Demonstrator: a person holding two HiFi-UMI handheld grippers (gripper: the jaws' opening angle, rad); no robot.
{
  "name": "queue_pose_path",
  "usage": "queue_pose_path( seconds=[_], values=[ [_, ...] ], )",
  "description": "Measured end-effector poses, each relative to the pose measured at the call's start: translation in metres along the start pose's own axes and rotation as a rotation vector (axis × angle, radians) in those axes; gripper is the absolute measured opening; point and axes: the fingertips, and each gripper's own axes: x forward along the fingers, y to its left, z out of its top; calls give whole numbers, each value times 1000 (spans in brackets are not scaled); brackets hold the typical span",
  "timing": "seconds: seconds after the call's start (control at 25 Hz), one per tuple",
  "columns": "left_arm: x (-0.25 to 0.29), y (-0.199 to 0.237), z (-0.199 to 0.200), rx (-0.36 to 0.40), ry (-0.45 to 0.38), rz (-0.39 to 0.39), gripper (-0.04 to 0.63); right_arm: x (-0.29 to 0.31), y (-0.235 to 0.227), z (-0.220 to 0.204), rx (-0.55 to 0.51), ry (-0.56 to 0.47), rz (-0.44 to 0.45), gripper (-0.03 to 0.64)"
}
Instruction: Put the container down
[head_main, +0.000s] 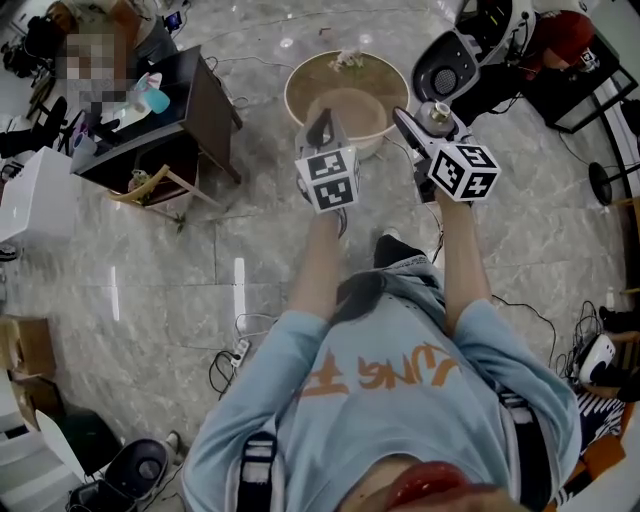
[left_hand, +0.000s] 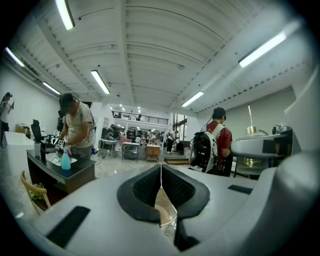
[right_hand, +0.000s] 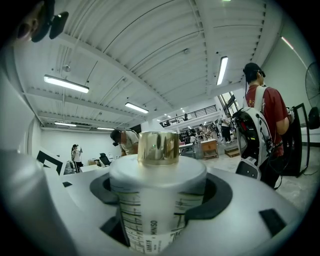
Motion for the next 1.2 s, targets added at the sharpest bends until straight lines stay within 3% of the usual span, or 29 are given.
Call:
queue_pose_path(
  seconds=[0.52,0.88,1.2],
  values=[
    [82,32,-8,13,37,67,32,85,-44,-13,30,30,71,359],
    [226,46,-17,-27,91,107,31,208,-134,-20,4,103,111,359],
    [356,61,-54,-30,201,137,29,317,-212,-65,24,203,163,359]
  ],
)
